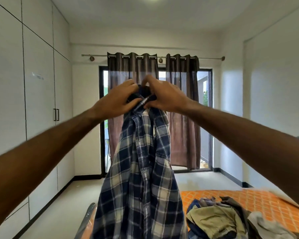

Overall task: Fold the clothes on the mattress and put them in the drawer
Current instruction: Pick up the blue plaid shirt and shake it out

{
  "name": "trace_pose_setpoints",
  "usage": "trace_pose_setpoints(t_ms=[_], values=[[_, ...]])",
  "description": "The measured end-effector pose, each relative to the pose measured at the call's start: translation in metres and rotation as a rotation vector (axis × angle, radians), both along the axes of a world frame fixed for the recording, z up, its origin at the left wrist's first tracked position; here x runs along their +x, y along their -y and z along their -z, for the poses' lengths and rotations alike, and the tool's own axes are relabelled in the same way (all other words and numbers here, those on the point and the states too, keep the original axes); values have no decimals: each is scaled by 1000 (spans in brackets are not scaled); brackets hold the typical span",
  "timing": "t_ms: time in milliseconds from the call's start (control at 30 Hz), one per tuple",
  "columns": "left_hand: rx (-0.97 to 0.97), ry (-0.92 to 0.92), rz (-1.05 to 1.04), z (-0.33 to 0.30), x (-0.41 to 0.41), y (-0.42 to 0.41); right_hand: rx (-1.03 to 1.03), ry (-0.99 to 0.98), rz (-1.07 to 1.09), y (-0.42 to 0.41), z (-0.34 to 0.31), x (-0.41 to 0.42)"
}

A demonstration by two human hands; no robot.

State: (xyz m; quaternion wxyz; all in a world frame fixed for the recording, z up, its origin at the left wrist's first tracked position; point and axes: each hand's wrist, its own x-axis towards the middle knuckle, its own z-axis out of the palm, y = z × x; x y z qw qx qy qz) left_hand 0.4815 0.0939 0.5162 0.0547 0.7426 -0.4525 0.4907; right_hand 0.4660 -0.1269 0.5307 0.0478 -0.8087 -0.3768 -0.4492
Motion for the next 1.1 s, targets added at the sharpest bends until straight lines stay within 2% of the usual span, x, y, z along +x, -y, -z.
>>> trace_pose_setpoints(t_ms=[67,200,300,367,433,533,633,767,833,900,1000,1100], values=[[-5,29,8,8,2,7,69,-39,48,-7,10,4],[-109,-51,125,31,6,27,57,-125,277,-12,28,15],[-338,-261,205,59,17,29,42,-112,393,-8,44,25],[-388,-476,114,82,26,24,72,-247,292,-2,53,31],[-272,-651,-5,106,37,18,103,-452,139,7,62,35],[-237,-818,-22,128,48,11,8,-568,114,21,71,40],[-330,-824,44,130,49,9,-18,-633,106,33,72,45],[-385,-696,120,118,43,22,64,-605,159,39,69,54],[-388,-731,128,116,43,29,102,-582,181,42,68,58],[-312,-797,71,118,42,31,168,-564,162,45,67,55],[-104,-792,-123,128,44,29,295,-561,88,49,72,52],[-205,-765,-182,140,52,19,326,-539,88,53,79,52]])
